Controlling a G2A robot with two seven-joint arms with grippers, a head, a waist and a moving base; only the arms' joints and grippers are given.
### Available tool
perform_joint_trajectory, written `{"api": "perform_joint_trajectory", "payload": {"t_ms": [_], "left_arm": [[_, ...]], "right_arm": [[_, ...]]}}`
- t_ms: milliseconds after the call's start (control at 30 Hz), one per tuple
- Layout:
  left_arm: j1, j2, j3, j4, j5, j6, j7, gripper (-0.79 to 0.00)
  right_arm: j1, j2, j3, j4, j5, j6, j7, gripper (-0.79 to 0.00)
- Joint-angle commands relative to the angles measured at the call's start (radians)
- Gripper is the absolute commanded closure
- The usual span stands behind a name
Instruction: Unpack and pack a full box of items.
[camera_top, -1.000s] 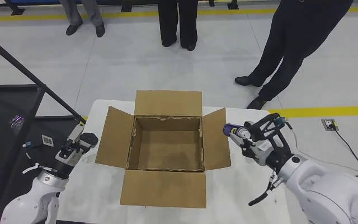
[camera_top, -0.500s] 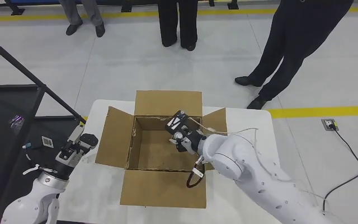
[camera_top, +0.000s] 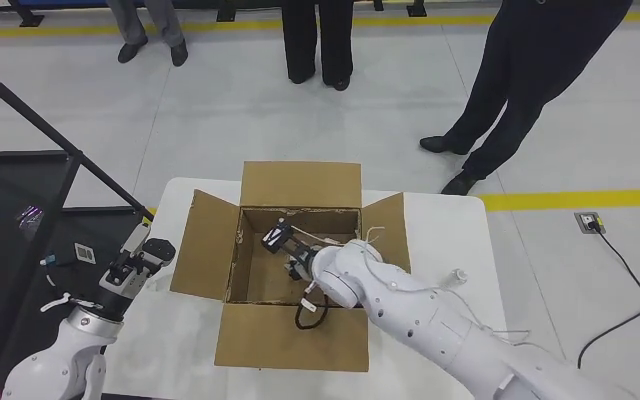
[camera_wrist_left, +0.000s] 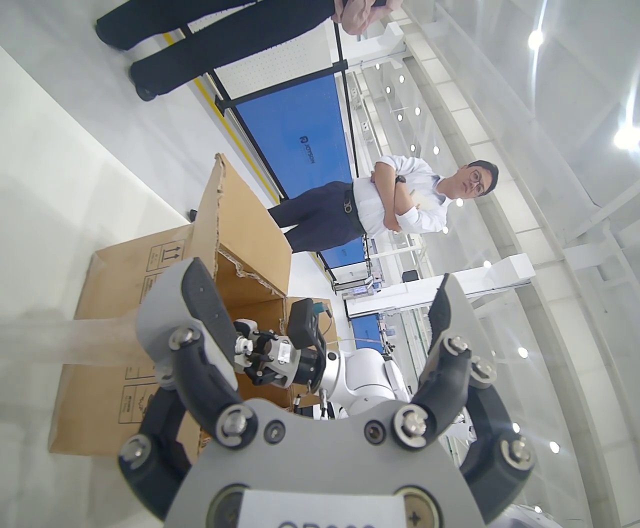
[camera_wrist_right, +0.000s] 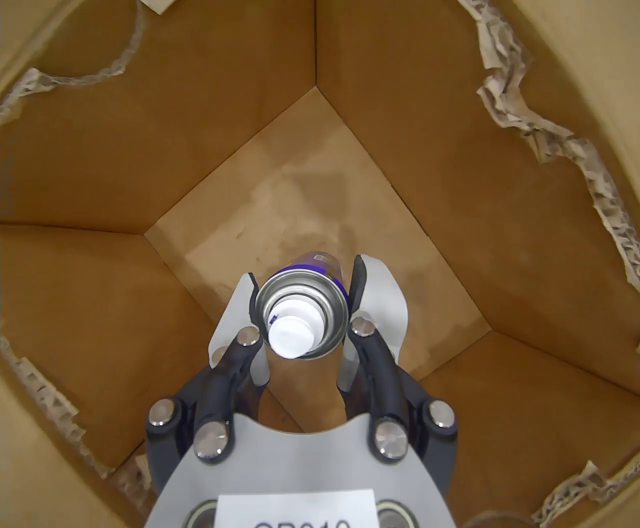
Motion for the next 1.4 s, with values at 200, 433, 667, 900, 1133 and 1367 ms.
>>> {"api": "perform_joint_trajectory", "payload": {"t_ms": [200,433,667,900,1133,1367], "left_arm": [[0.000,0.000,0.000,0.000,0.000,0.000,0.000,-0.785],[0.000,0.000,0.000,0.000,0.000,0.000,0.000,-0.785],[0.000,0.000,0.000,0.000,0.000,0.000,0.000,-0.785],[0.000,0.000,0.000,0.000,0.000,0.000,0.000,-0.785],[0.000,0.000,0.000,0.000,0.000,0.000,0.000,-0.785],[0.000,0.000,0.000,0.000,0.000,0.000,0.000,-0.785]], "right_arm": [[0.020,-0.073,-0.025,0.133,-0.004,-0.015,-0.017,-0.089],[0.023,-0.108,-0.019,0.188,-0.018,-0.027,-0.015,-0.699],[0.012,-0.109,0.021,0.178,-0.040,-0.035,-0.012,-0.785],[-0.057,-0.037,0.139,-0.041,-0.106,-0.039,0.038,-0.785],[-0.300,0.097,0.407,-0.493,-0.224,-0.093,0.170,-0.785],[-0.589,0.188,0.765,-0.875,-0.316,-0.143,0.227,-0.785]]}}
